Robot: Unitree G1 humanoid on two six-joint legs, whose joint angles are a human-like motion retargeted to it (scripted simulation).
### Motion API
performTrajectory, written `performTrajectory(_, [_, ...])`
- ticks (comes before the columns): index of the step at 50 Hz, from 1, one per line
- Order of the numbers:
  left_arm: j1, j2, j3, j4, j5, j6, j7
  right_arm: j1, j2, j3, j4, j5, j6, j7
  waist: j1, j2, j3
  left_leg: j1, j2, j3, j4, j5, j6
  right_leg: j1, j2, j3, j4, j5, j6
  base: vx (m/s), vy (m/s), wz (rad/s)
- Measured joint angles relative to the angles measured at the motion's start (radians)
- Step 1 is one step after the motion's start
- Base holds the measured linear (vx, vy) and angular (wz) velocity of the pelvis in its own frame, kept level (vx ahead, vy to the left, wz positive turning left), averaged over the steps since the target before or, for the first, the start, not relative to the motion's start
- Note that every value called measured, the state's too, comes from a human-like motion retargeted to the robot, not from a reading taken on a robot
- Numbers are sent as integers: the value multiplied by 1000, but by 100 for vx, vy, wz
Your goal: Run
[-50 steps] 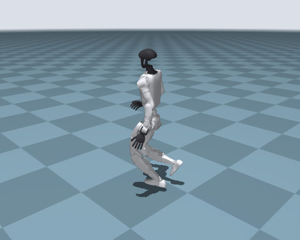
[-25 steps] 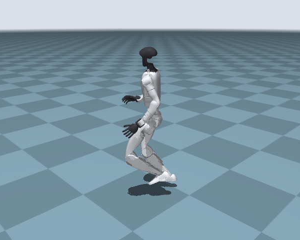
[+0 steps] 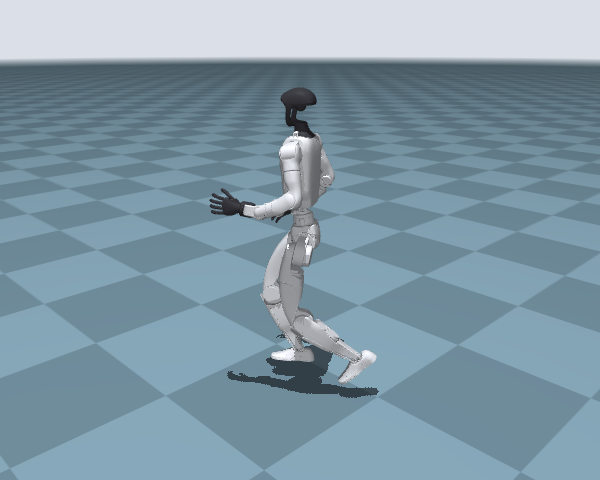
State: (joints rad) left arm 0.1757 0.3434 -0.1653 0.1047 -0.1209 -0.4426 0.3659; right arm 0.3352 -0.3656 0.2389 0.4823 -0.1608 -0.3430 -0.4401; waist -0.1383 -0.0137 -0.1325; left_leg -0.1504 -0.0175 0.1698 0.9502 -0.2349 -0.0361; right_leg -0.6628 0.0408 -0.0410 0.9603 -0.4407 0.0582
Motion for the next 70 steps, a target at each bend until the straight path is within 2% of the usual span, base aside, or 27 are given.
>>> performTrajectory(2, [22,0,-11,-24,-9,-2,-11,14,-2,-12,-19,8,-3,-21,17,11,9,-32,72,12,212,24,26,5,47,4,38,-29,-32,-9,-7,14])
performTrajectory(4, [57,1,-9,-16,-21,20,-16,-14,-11,-21,-43,0,5,-45,52,19,35,-93,166,10,460,-15,78,32,92,0,115,-115,-101,-6,-8,10])
performTrajectory(6, [102,-6,6,28,-21,57,-11,-85,-26,-20,-55,-34,25,-67,99,15,75,-180,250,-1,681,-113,155,69,124,3,194,-222,-166,-5,-8,9])
performTrajectory(8, [149,-22,30,99,-11,94,-7,-197,-39,-12,-58,-78,45,-83,146,-3,110,-295,286,-13,803,-239,233,123,133,17,221,-300,-195,-3,-5,22])
performTrajectory(10, [213,-36,58,158,-6,108,-25,-299,-38,-4,-86,-93,47,-91,178,-40,120,-406,249,-1,771,-324,277,198,106,39,188,-307,-175,1,3,37])
performTrajectory(13, [357,-27,89,176,-19,90,-77,-337,-25,4,-198,-58,18,-72,220,-116,85,-478,128,65,456,-333,245,321,26,70,91,-158,-66,6,9,39])
performTrajectory(16, [466,-27,113,170,-36,70,-111,-329,-27,24,-297,-29,-17,-34,220,-198,23,-477,-40,127,11,-196,152,372,-103,68,68,89,67,5,9,65])
performTrajectory(18, [506,-35,122,158,-48,69,-108,-325,-33,33,-344,-31,-35,-17,198,-244,-11,-443,-163,144,-261,-78,109,368,-199,66,128,203,119,-1,8,71])
performTrajectory(20, [523,-47,123,143,-49,63,-92,-320,-34,37,-371,-53,-45,-11,180,-263,-20,-443,-222,147,-296,-69,111,371,-264,59,243,251,127,-5,6,41])
performTrajectory(21, [517,-47,123,129,-44,60,-78,-318,-34,37,-378,-72,-44,-13,170,-271,-21,-435,-248,143,-275,-104,139,369,-298,58,316,244,120,-4,5,24])
performTrajectory(25, [413,-33,122,74,18,48,9,-302,-14,32,-360,-160,0,-41,130,-298,26,-398,-322,121,-65,-357,298,321,-429,73,655,153,55,-2,4,6])
performTrajectory(27, [289,-15,115,64,74,51,64,-291,6,37,-319,-193,14,-50,110,-291,68,-353,-300,100,12,-456,298,249,-434,81,763,80,-3,-5,-3,-28])
performTrajectory(30, [78,-3,92,55,125,55,137,-268,6,47,-264,-207,1,-50,88,-222,107,-210,-261,70,-33,-500,298,119,-361,85,768,-21,-58,-1,9,-40])
performTrajectory(31, [42,-2,84,34,126,49,141,-241,-7,54,-266,-199,-10,-42,67,-201,101,-149,-251,62,-89,-471,269,87,-341,73,719,-47,-62,0,0,0])
performTrajectory(36, [-45,12,27,-66,118,-11,101,-83,-70,67,-296,-146,-47,12,-21,-99,46,89,-152,50,-296,-189,75,10,-186,4,281,-84,-33,7,-7,14])
performTrajectory(40, [-37,32,-35,-119,111,-48,35,28,-84,33,-325,-103,-60,34,-12,-12,5,85,2,41,-122,10,-18,31,-2,-17,-86,-6,9,0,-8,-2])
performTrajectory(42, [-11,27,-51,-126,106,-49,15,46,-78,26,-333,-94,-61,21,3,-6,12,67,56,46,49,45,-3,33,40,-9,-52,-6,-4,-8,-6,-4])
performTrajectory(45, [43,25,-57,-106,89,-23,-16,26,-75,2,-349,-92,-53,-15,47,8,35,0,178,40,373,17,53,66,106,-14,49,-70,-79,-6,-7,-1])
performTrajectory(48, [98,20,-34,-51,84,30,-19,-76,-89,-18,-358,-135,-21,-64,112,5,89,-118,290,8,689,-110,155,111,155,-5,173,-206,-172,-5,-7,-3])
performTrajectory(50, [137,16,-11,-7,88,64,-9,-172,-102,-24,-360,-178,3,-92,160,-9,124,-214,328,-12,830,-228,228,149,170,13,223,-290,-203,-5,-5,5])
performTrajectory(53, [197,16,31,31,87,81,-7,-341,-112,-21,-363,-208,26,-117,208,-55,154,-381,271,-15,836,-343,288,220,135,47,221,-346,-194,-3,1,33])
performTrajectory(55, [259,25,56,26,70,74,-28,-409,-104,-12,-389,-186,26,-116,226,-101,147,-462,196,17,714,-369,295,281,85,67,180,-314,-153,2,7,52])
performTrajectory(58, [355,40,75,3,35,52,-81,-422,-82,15,-438,-126,2,-81,251,-166,106,-498,75,89,372,-337,240,370,-2,81,91,-142,-42,6,9,54])
performTrajectory(60, [405,41,79,-4,14,39,-113,-409,-70,42,-459,-93,-17,-45,250,-209,69,-490,-23,128,98,-257,178,400,-79,75,64,19,44,5,8,67])
performTrajectory(63, [443,32,74,-11,-12,40,-129,-391,-67,74,-472,-79,-38,10,217,-262,25,-429,-186,150,-280,-115,117,400,-206,68,130,180,120,0,7,61])
performTrajectory(66, [445,23,56,-27,-11,35,-117,-368,-58,94,-479,-106,-47,36,186,-279,15,-418,-259,145,-300,-120,134,402,-297,56,276,207,120,-4,5,25])
performTrajectory(70, [364,37,34,-56,44,26,-61,-336,-37,98,-467,-173,-28,37,140,-295,44,-390,-326,122,-106,-309,267,383,-411,64,553,145,74,-2,4,4])
